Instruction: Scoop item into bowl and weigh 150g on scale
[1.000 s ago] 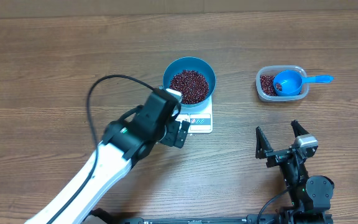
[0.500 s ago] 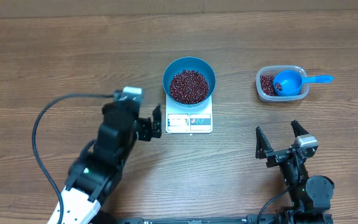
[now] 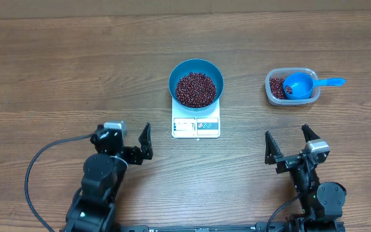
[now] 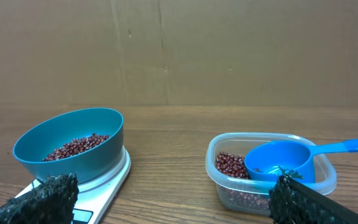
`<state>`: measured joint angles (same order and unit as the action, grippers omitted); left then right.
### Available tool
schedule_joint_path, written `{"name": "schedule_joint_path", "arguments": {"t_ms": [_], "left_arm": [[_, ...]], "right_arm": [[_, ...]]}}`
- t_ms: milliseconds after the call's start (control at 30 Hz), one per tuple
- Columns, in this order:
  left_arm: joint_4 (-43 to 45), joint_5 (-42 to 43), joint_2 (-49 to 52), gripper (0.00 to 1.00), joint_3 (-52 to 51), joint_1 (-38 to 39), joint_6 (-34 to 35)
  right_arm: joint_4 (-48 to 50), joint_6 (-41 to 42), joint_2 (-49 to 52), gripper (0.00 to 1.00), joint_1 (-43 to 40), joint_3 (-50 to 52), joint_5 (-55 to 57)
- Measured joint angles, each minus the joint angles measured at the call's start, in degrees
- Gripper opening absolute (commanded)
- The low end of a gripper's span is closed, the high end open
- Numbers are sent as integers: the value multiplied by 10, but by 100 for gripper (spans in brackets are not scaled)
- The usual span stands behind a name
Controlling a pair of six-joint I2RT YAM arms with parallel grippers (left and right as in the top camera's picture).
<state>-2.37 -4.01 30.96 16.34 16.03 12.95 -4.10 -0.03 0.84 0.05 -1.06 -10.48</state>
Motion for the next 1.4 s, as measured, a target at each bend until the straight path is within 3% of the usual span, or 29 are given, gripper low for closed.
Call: {"name": "schedule_joint_path", "arguments": {"t_ms": [567,967,1400], "left_arm": [[85,6,-188,100,-135,-61,9],[-22,21,-300,100,-157,-112,15],[-23,32,-301,100,-157,-124,-100]], "right_arm": [[0,0,0,100,0,0,0],[0,0,0,100,0,0,0],[0,0,0,100,0,0,0]]}}
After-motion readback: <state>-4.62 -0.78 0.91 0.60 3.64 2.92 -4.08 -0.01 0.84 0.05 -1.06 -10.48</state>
